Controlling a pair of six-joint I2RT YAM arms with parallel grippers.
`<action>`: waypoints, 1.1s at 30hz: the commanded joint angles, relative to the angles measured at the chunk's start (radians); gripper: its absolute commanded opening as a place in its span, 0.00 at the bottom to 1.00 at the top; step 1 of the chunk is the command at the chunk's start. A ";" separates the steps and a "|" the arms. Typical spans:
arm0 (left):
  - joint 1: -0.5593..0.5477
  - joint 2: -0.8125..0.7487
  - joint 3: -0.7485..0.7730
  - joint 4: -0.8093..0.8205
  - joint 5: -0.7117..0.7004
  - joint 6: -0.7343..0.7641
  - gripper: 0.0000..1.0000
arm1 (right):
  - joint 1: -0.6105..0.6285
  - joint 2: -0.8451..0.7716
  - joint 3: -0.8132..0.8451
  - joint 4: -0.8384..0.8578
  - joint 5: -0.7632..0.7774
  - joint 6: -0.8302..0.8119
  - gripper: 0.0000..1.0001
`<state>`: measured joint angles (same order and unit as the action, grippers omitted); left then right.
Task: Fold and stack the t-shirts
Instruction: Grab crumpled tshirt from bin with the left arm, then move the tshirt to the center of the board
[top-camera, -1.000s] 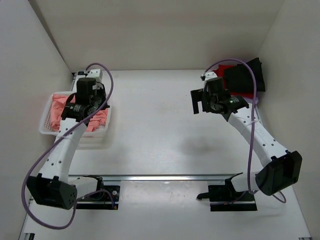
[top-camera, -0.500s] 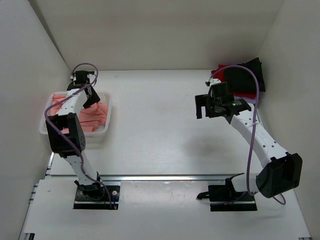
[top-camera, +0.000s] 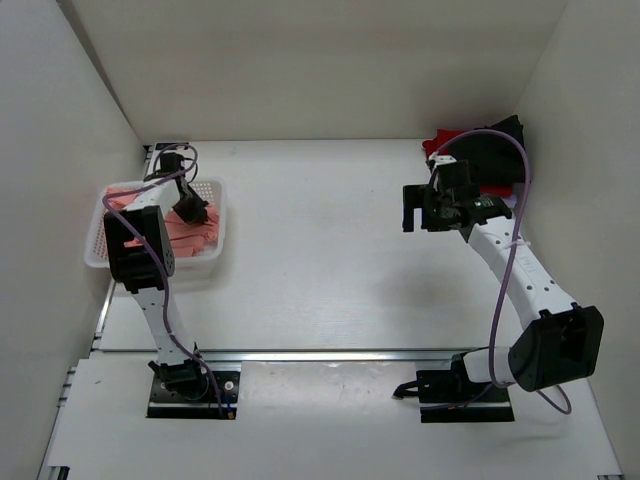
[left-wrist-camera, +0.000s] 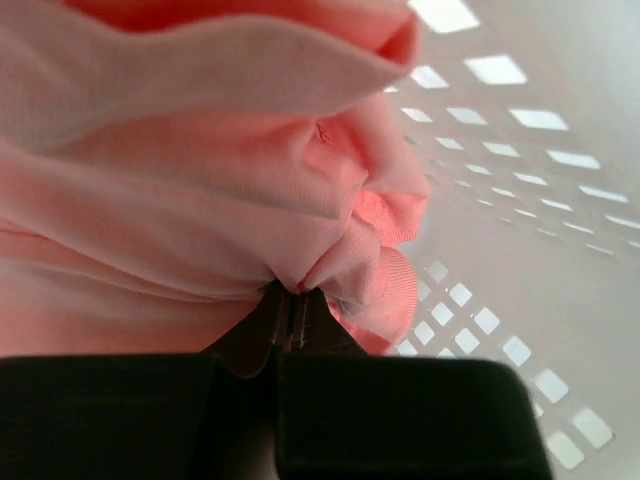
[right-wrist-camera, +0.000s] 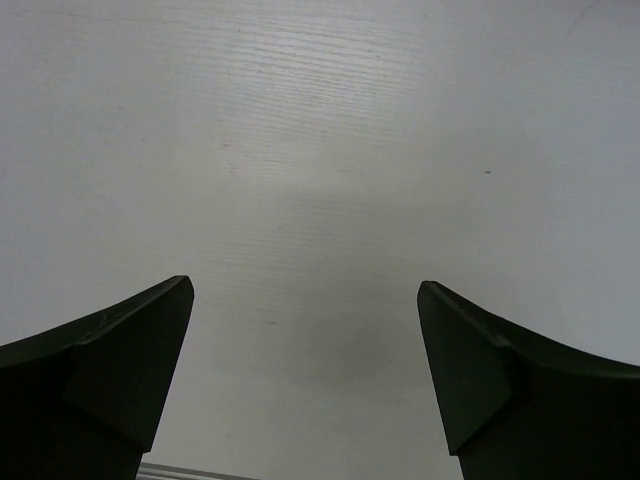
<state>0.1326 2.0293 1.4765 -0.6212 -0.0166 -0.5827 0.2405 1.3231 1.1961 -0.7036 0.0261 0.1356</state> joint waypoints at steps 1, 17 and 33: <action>0.004 0.005 0.070 -0.035 0.078 -0.052 0.00 | -0.012 0.019 0.063 0.027 -0.005 0.005 0.92; -0.378 -0.380 0.630 0.243 0.346 -0.210 0.00 | -0.092 -0.044 0.039 0.073 0.015 0.028 0.92; -0.548 -0.247 0.613 0.722 1.047 -0.616 0.00 | -0.187 -0.202 -0.095 0.104 0.026 0.068 0.92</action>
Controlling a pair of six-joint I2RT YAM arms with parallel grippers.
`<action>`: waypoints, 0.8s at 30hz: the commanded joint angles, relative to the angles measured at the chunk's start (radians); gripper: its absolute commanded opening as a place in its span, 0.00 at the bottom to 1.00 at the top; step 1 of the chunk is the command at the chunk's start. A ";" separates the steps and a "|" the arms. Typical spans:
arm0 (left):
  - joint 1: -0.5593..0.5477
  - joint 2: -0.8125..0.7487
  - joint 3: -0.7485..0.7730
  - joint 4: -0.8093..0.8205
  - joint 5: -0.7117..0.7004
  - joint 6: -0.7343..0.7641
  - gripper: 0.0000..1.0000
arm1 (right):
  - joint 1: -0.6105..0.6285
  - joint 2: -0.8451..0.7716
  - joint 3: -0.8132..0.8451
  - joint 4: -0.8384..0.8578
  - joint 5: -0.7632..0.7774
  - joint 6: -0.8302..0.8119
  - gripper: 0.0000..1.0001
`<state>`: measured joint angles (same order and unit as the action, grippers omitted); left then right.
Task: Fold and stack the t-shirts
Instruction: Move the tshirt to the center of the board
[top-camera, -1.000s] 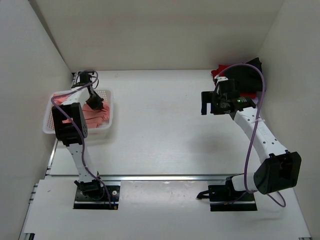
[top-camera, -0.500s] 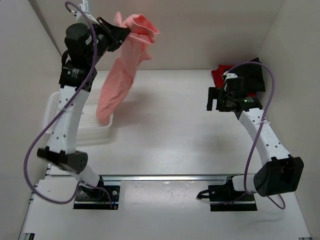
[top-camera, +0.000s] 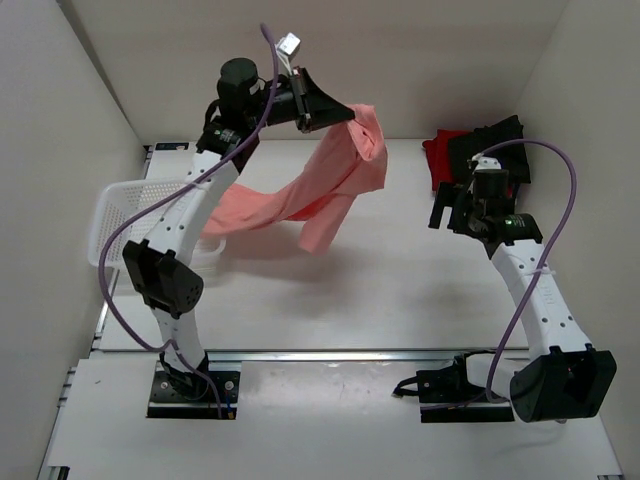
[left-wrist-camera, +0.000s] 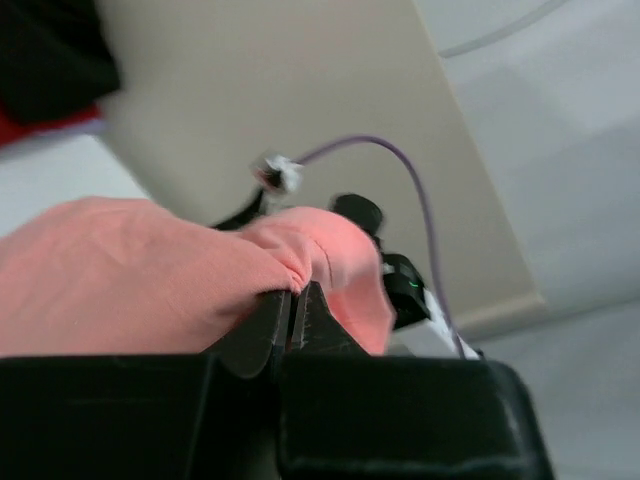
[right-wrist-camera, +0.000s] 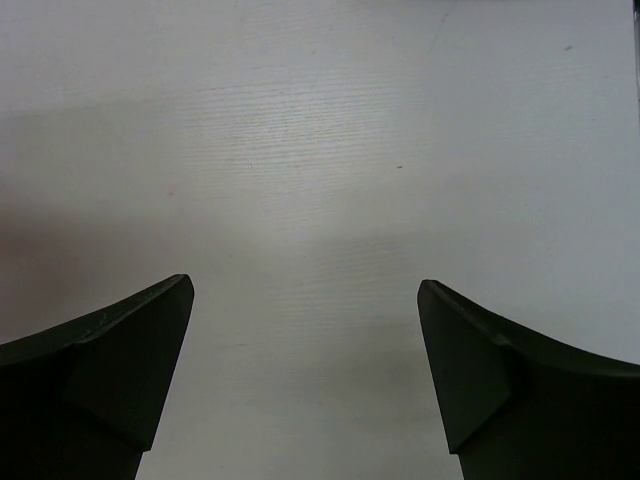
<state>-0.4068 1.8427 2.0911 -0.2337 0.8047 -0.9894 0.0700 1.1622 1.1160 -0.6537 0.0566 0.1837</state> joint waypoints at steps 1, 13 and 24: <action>-0.016 -0.057 -0.028 0.485 0.269 -0.266 0.00 | -0.016 -0.044 -0.018 0.054 -0.012 0.022 0.92; -0.147 0.149 0.201 0.712 0.364 -0.528 0.00 | -0.048 -0.073 -0.064 0.085 -0.034 0.028 0.93; -0.158 0.198 0.258 0.628 0.260 -0.480 0.00 | 0.056 -0.163 -0.212 0.501 -0.608 0.022 0.99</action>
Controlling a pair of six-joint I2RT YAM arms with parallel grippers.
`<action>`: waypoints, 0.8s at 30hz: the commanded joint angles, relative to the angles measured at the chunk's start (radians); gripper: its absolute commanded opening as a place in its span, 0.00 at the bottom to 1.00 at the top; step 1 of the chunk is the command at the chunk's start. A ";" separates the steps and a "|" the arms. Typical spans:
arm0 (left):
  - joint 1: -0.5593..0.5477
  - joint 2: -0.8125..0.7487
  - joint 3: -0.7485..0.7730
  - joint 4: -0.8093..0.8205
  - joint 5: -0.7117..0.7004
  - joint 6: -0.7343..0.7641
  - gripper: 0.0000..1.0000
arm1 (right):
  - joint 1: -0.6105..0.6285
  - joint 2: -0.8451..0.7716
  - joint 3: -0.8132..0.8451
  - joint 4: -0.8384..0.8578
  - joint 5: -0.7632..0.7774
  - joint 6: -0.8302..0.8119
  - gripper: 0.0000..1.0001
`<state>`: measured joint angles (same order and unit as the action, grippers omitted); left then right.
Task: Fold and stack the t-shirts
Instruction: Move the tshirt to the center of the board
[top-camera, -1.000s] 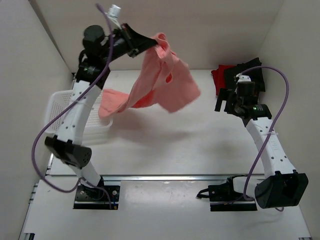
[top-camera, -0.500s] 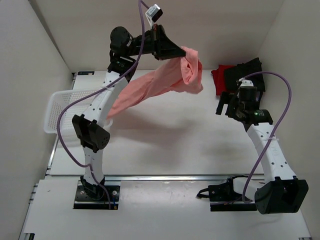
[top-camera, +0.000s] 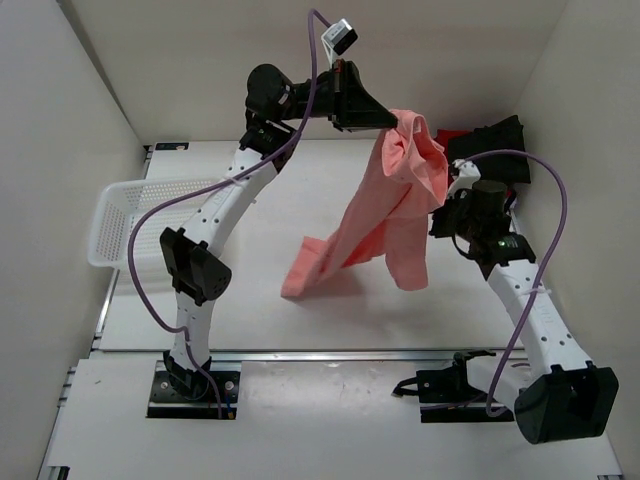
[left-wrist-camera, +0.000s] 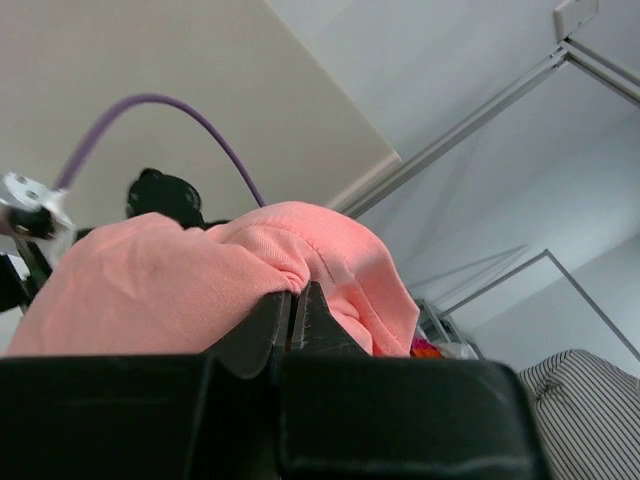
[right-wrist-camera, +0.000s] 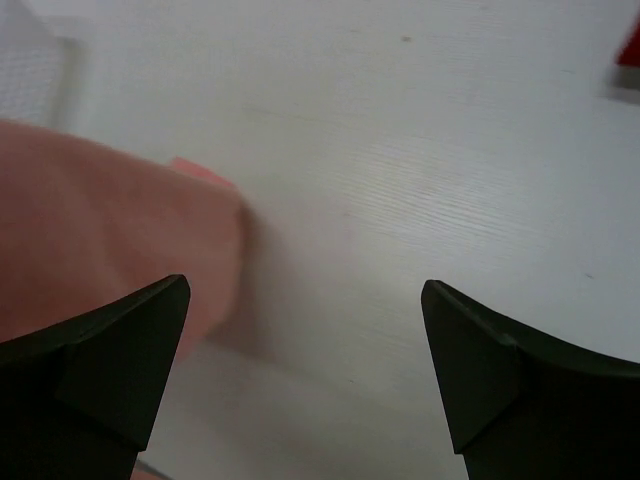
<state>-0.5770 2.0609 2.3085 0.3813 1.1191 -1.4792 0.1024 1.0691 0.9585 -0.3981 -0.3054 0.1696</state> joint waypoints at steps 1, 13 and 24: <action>0.020 -0.025 0.034 0.008 -0.058 0.013 0.00 | 0.040 -0.084 -0.078 0.283 -0.276 0.051 1.00; 0.034 -0.056 -0.027 0.004 -0.065 0.014 0.00 | 0.080 -0.068 -0.191 0.555 -0.529 0.317 1.00; 0.065 -0.117 -0.119 -0.013 -0.085 0.028 0.00 | 0.137 0.135 -0.024 0.288 -0.368 0.222 0.00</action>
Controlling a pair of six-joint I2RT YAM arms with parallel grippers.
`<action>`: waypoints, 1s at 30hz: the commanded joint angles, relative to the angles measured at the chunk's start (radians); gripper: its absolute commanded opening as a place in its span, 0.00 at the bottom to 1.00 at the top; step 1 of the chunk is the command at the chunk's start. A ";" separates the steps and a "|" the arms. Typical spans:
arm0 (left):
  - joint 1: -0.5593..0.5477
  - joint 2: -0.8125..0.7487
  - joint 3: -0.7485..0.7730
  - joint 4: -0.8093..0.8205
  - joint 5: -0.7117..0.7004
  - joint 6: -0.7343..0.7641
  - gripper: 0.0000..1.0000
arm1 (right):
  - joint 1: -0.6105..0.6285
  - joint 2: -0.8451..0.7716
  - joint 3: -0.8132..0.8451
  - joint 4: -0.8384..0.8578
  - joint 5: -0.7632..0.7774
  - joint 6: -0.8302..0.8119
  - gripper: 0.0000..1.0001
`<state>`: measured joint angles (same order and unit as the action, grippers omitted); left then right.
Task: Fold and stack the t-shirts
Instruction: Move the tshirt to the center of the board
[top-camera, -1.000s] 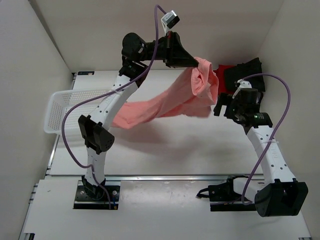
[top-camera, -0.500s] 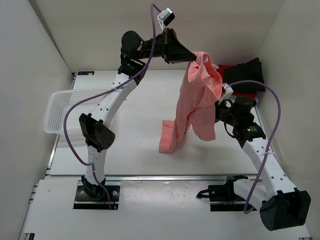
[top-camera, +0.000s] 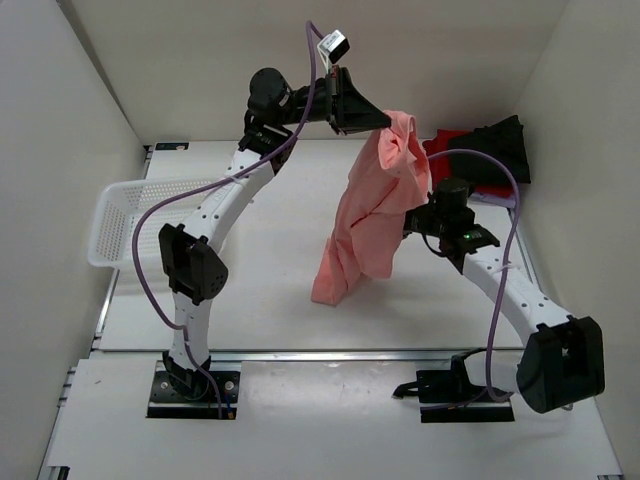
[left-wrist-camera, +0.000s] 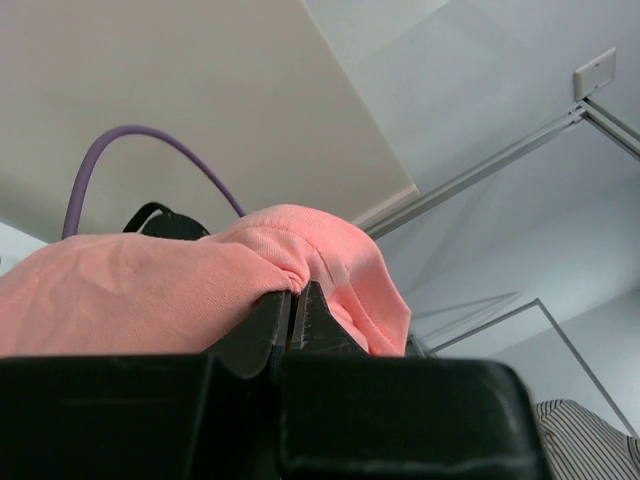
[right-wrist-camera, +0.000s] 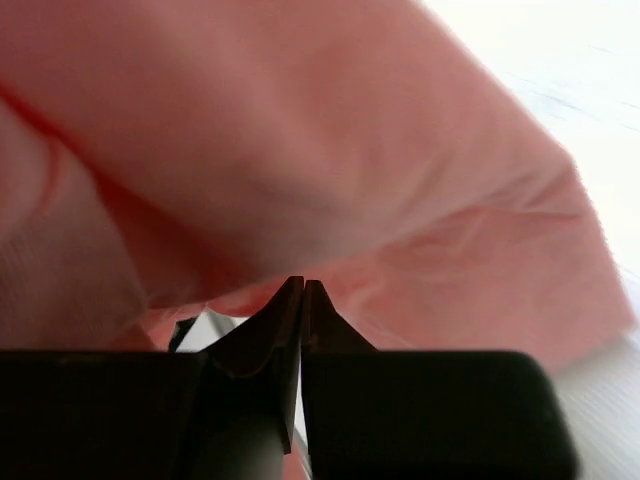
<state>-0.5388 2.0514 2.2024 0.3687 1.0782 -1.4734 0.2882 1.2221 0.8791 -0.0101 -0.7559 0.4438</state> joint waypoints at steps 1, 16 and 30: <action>0.025 -0.108 -0.010 -0.025 -0.050 0.060 0.00 | -0.066 -0.041 0.075 -0.158 0.177 -0.080 0.00; 0.120 -0.200 0.039 -0.597 -0.236 0.513 0.00 | -0.228 -0.335 0.426 -0.314 0.994 -0.463 0.00; 0.059 -0.175 0.004 -0.511 -0.236 0.462 0.00 | -0.218 -0.149 0.448 -0.402 0.297 -0.369 0.77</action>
<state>-0.4774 1.9278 2.2055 -0.1593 0.8688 -1.0309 -0.0277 0.9867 1.3907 -0.3153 -0.1974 0.0471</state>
